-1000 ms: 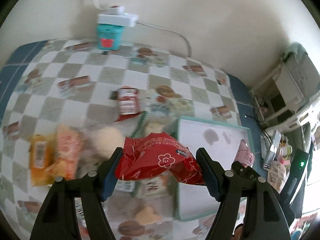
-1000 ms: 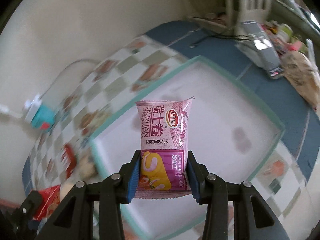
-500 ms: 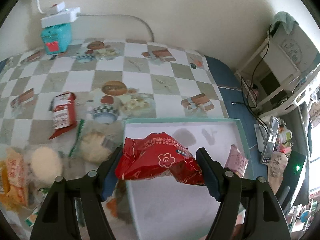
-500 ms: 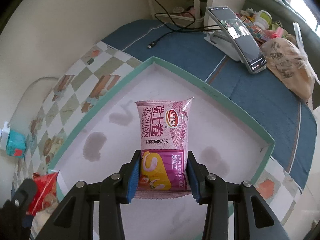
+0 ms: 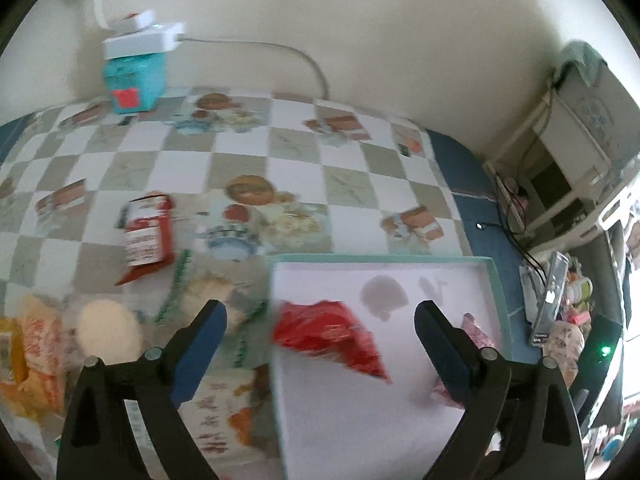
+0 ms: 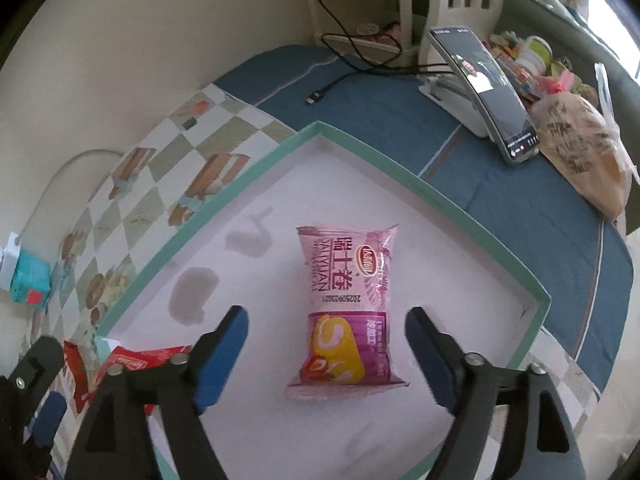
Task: Organize snacks
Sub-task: 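Move both tools back over the snack pile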
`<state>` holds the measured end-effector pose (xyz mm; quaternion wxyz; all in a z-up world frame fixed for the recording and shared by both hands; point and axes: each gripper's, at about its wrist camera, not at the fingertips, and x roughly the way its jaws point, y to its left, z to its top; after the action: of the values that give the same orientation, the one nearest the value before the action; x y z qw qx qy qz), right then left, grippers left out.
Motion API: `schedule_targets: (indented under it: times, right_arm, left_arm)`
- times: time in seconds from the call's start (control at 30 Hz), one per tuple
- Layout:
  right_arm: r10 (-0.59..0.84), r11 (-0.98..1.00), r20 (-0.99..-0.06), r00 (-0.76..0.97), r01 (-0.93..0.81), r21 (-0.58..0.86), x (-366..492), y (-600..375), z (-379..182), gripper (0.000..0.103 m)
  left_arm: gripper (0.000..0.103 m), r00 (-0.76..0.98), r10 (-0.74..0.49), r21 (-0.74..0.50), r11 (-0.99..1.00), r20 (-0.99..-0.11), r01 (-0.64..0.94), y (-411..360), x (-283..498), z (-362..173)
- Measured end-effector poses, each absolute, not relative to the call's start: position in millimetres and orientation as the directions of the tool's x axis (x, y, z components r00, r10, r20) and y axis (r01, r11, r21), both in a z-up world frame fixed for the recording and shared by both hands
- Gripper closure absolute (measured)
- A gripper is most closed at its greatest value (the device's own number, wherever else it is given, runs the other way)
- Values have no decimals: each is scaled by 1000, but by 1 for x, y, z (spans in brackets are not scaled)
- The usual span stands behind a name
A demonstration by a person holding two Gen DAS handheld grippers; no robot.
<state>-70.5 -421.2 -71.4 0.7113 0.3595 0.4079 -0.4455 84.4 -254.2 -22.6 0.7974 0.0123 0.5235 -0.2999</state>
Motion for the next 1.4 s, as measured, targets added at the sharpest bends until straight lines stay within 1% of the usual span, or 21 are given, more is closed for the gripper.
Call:
schedule_targets:
  times: [0.07, 0.17, 0.33, 0.43, 0.57, 0.67, 0.73, 0.83, 1.1, 1.27, 1.4]
  right_arm:
    - [-351, 366, -892, 286, 918, 150, -67, -415, -67, 0]
    - [-347, 423, -880, 325, 892, 162, -57, -401, -59, 0]
    - [-341, 527, -849, 404, 830, 183, -38, -370, -42, 0]
    - [-324, 590, -825, 463, 781, 206, -28, -347, -29, 0]
    - [-291, 670, -807, 514, 711, 212, -15, -315, -16, 0]
    - [-262, 710, -803, 535, 671, 215, -9, -296, -11, 0]
    - [-253, 736, -801, 542, 645, 204, -7, -282, -8, 0]
    - [-266, 766, -795, 545, 620, 169, -7, -263, -3, 0]
    - [-228, 822, -803, 550, 551, 145, -5, -216, -1, 0]
    - [-198, 849, -827, 526, 514, 123, -6, -187, -8, 0]
    - [-181, 869, -857, 483, 487, 91, -8, -166, -18, 0]
  left_arm:
    - [7, 316, -434, -266, 850, -844, 455, -236, 89, -19]
    - [7, 372, -361, -211, 898, -855, 386, -209, 99, -14]
    - [7, 474, -247, -139, 958, -845, 251, -151, 112, -4]
    - [7, 516, -130, -61, 987, -847, 150, -112, 120, -1]
    - [7, 534, 17, 34, 999, -845, 22, -62, 123, 3]
    - [7, 534, 73, 60, 997, -842, -42, -33, 119, 7]
    - [7, 530, 99, 64, 994, -842, -84, -14, 115, 11]
    - [7, 533, 102, 49, 992, -840, -113, 10, 107, 15]
    - [7, 547, 120, 61, 990, -828, -124, 33, 88, 21]
    - [7, 478, 126, 56, 986, -869, -159, 52, 82, 7]
    - [7, 425, 88, 17, 986, -901, -168, 63, 79, -9]
